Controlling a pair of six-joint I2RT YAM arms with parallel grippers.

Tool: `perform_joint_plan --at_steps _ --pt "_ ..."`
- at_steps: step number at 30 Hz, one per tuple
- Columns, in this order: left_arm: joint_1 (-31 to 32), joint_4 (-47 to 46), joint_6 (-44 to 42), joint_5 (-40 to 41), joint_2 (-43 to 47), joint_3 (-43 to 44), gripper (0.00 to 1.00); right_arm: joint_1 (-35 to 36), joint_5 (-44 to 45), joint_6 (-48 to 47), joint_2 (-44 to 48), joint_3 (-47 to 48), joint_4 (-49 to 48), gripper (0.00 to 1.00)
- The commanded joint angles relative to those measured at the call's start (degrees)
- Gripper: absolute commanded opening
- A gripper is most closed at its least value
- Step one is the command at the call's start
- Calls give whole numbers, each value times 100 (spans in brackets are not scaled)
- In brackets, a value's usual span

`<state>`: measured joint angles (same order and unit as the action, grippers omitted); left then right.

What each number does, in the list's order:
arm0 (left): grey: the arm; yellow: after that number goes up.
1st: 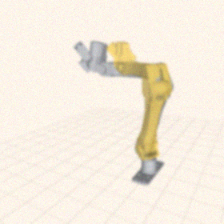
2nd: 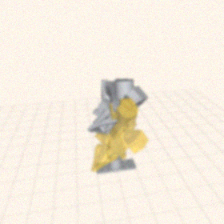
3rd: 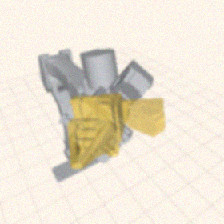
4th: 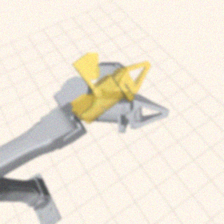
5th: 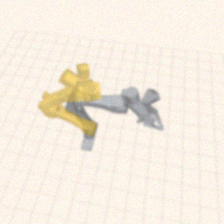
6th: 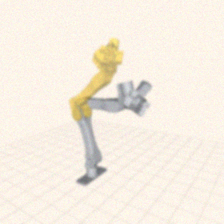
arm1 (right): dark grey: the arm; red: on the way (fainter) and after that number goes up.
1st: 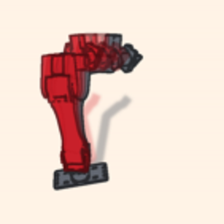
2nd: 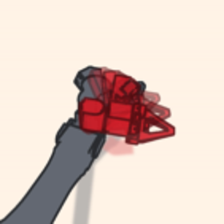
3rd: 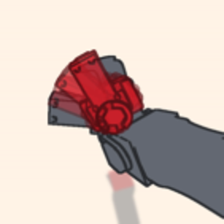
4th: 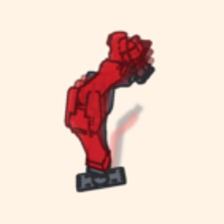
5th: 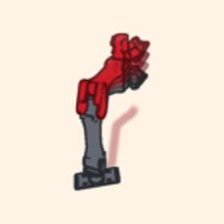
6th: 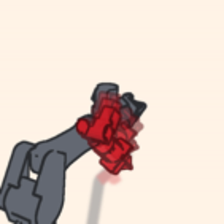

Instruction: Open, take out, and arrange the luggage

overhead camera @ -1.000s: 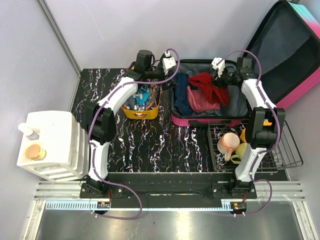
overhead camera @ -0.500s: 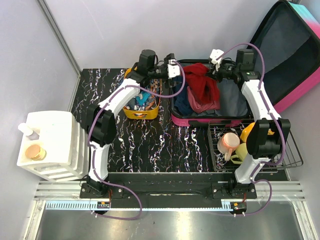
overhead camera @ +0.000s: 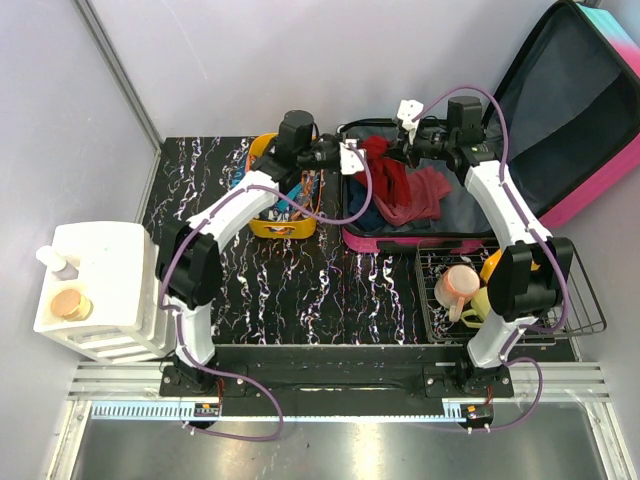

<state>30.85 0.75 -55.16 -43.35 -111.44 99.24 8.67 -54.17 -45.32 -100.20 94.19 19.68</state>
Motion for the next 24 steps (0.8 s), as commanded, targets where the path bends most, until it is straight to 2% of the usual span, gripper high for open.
perform_joint_plan --at_steps 1,2,3,4,5,6,7,9,10,12,13,15,20,24 --pt "-114 -515 232 82 640 -142 31 135 -541 287 493 196 -641 0" --pt "-175 -480 425 64 719 -151 13 144 -559 313 502 196 -685 0" --pt "-185 -349 505 55 885 -151 6 162 -559 331 502 196 -720 0" --pt "-211 -252 558 46 983 -151 0 196 -568 348 510 170 -755 0" --pt "-255 -121 637 20 1192 -177 0 206 -551 366 511 161 -799 0" --pt "-290 237 655 -67 1290 -160 0 232 -507 444 511 117 -904 7" --pt "-316 485 681 -85 1404 -133 0 232 -428 506 519 108 -966 31" --pt "-378 1264 752 -112 1721 -46 0 241 -288 908 519 91 -1263 55" --pt "-404 1539 726 -86 1835 -28 0 249 -87 1059 528 82 -1387 73" --pt "-448 2223 690 37 2178 -36 0 241 134 1453 546 3 -1755 85" --pt "-474 2427 690 72 2283 -45 0 232 318 1543 572 -23 -1853 94" --pt "-571 2997 787 134 2591 -80 0 232 477 1745 598 -94 -2133 99" --pt "-720 4028 901 459 3101 -89 0 232 926 2009 669 -261 -2276 100" --pt "-957 4634 875 635 3163 -46 0 223 1040 2019 756 -471 -2250 100"
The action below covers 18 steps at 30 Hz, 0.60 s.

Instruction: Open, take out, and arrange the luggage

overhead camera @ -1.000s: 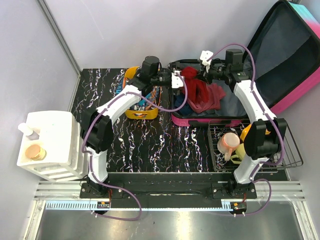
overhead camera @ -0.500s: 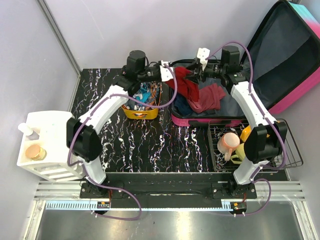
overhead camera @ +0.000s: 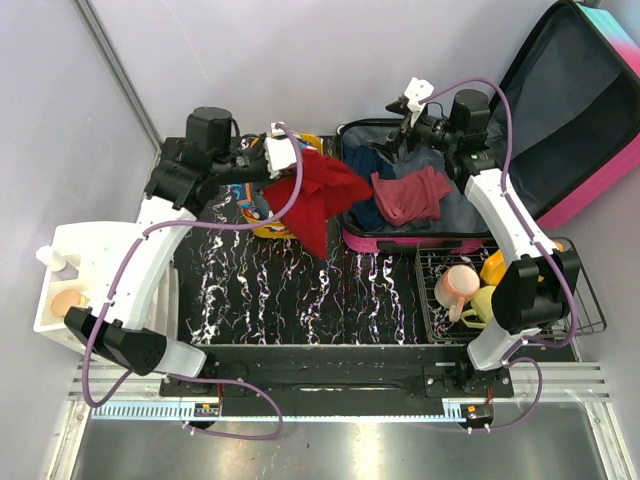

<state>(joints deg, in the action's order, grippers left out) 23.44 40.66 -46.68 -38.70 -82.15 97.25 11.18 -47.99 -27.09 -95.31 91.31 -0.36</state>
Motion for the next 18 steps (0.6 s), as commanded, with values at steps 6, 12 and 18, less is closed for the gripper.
perform_joint_plan --at_steps 6,12,18 --pt "-525 1399 -236 423 -309 592 0 -19 527 -77 267 -236 -52 100" --pt "-674 1585 -307 1293 -1548 1611 0 -28 659 -235 153 -183 1 100" --pt "-744 1332 -333 2049 -3209 3088 0 -116 869 -376 65 -183 396 100"
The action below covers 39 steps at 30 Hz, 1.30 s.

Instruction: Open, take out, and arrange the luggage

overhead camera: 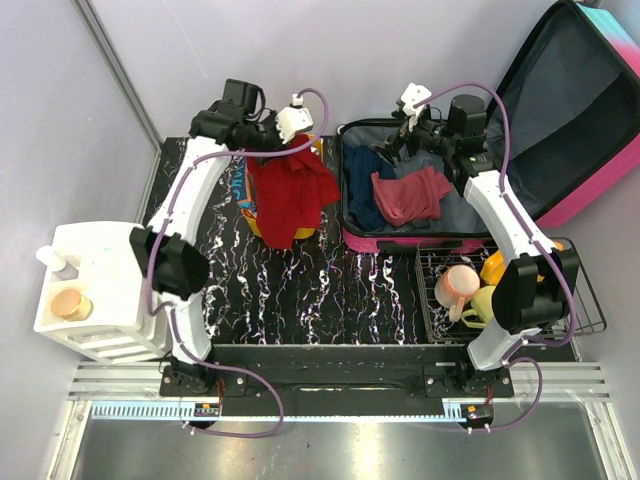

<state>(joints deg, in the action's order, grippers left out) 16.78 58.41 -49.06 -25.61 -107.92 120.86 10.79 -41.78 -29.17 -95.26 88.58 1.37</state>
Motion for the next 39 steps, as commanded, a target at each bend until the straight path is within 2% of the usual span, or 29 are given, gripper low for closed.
perform_joint_plan --at_steps 1,6,10,13,14,16,17,18,21,28,37,38,39 --pt "-104 -601 -147 820 -895 807 0 -103 275 -151 43 90 259 100" --pt "-139 -1744 -420 996 -1442 527 1 -375 285 200 -263 318 1100 100" --pt "-183 -2720 -166 812 -1705 -210 13 -568 74 508 -659 643 2147 100" --pt "-192 -3125 36 733 -1916 -370 35 -648 91 535 -976 828 2937 100" --pt "-183 -3186 98 759 -1961 -344 51 -648 135 483 -1055 889 3070 100" --pt "-183 -3327 465 890 -1926 -256 68 -648 415 281 -1283 977 3482 98" --pt "-192 -3406 554 978 -1865 -221 80 -665 512 237 -1354 1038 3563 98" --pt "-192 -3415 642 979 -1795 -151 85 -674 652 184 -1468 1056 3651 97" --pt "-201 -3424 862 794 -1321 -211 92 -718 444 43 -1556 1092 3923 95" --pt "-210 -3538 1328 513 -274 -748 94 -596 -243 570 -1794 1013 3968 89" --pt "-262 -3810 2190 153 262 -1231 95 -323 661 588 -2312 933 3704 82" --pt "-262 -3854 2242 100 306 -1275 95 -314 880 588 -2373 933 3696 79" --pt "-262 -3881 2312 30 367 -1371 95 -323 934 570 -2374 942 3687 66"
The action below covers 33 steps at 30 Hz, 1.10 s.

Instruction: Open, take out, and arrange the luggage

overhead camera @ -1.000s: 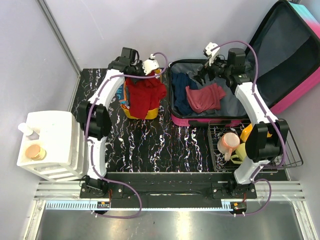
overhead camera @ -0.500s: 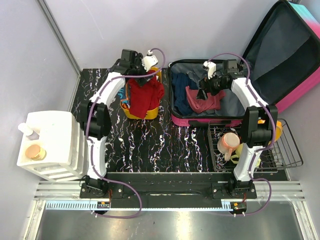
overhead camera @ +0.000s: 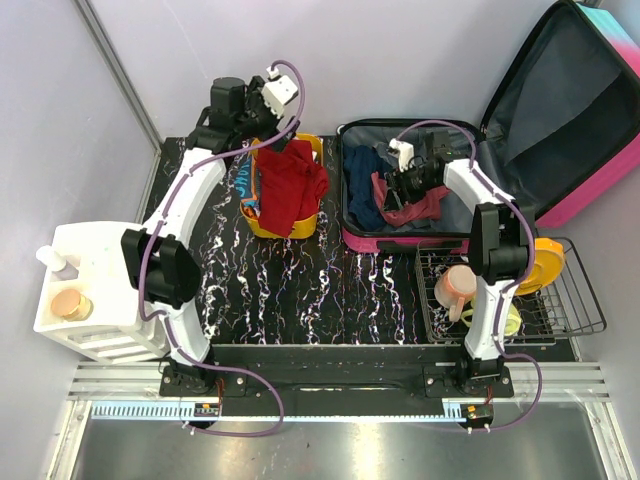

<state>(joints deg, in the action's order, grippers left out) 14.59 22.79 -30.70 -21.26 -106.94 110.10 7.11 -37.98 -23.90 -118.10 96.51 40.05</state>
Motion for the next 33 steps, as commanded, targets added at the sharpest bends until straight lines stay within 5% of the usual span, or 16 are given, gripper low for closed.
perform_joint_plan --at_steps 1,4,6,11,18,22,33 --pt "-44 -353 477 -641 287 -331 95 44 572 -52 -81 131 -147 56" --pt "-44 -380 407 -1447 349 -498 95 44 511 -211 94 61 -121 15" --pt "9 -459 407 -1854 331 -604 96 36 362 -308 331 26 -121 0" --pt "385 -1661 188 -2865 270 -1191 98 -43 -453 -133 875 61 -270 0" --pt "1151 -2313 -1673 -3218 -108 -1527 99 -43 -1150 140 1211 123 -323 0" --pt "1371 -2832 -1957 -3402 -336 -1492 99 -44 -1352 105 1299 166 -182 0" --pt "1793 -2120 -3135 -3772 -899 -1430 98 -8 -2231 -105 1606 131 -69 0"
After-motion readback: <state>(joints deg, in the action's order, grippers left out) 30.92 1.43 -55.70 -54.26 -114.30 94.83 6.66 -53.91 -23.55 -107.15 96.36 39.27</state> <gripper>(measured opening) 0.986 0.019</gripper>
